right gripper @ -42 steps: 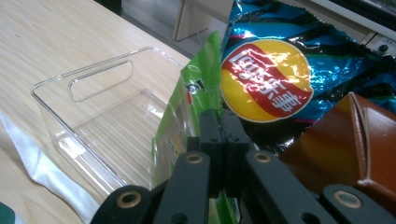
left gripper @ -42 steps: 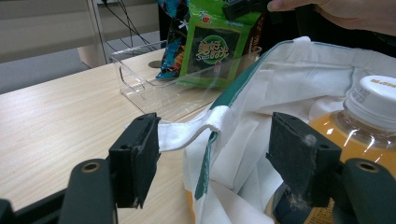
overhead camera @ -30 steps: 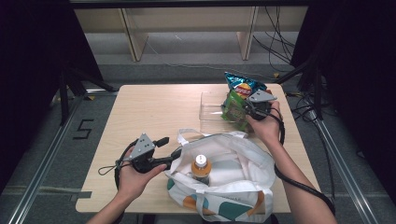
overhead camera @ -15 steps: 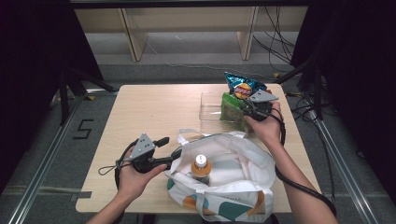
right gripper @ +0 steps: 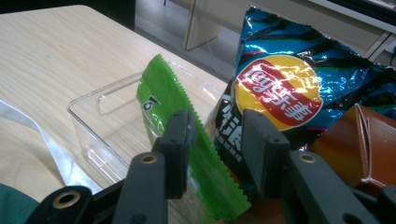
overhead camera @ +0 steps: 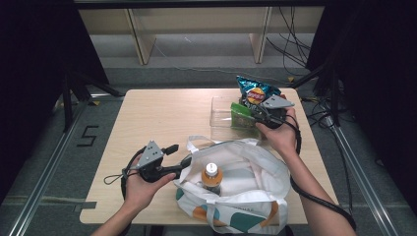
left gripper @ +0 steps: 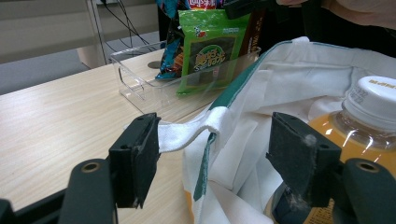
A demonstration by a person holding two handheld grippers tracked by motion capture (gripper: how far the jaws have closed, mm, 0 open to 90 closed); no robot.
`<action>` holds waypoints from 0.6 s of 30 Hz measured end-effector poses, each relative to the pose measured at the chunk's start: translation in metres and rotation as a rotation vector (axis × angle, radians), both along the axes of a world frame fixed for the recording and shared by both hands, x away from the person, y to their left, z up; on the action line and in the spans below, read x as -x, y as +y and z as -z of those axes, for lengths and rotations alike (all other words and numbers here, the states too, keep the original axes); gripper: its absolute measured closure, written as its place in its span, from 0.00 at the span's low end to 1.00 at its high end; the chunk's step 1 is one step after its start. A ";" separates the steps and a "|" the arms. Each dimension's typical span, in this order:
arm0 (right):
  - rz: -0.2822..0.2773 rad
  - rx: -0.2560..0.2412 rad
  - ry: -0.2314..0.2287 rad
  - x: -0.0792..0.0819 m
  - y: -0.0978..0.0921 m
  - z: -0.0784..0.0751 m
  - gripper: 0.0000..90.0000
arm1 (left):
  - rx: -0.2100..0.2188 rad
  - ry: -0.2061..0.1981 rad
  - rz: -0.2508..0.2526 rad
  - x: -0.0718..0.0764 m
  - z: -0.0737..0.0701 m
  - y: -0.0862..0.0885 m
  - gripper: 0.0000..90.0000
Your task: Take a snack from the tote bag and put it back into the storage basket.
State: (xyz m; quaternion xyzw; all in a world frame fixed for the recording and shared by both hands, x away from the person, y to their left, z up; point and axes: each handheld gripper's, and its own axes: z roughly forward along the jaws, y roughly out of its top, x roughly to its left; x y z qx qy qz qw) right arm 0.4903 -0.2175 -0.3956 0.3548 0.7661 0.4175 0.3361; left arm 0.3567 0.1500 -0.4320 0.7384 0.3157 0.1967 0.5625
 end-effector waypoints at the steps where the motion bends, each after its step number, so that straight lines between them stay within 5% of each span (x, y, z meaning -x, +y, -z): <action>1: -0.003 -0.001 0.016 0.002 0.000 -0.001 0.69 | -0.001 0.000 0.001 0.000 0.000 0.000 0.37; 18: -0.014 -0.030 -0.021 0.019 -0.007 -0.010 0.66 | -0.010 0.001 -0.002 0.000 0.000 0.000 0.37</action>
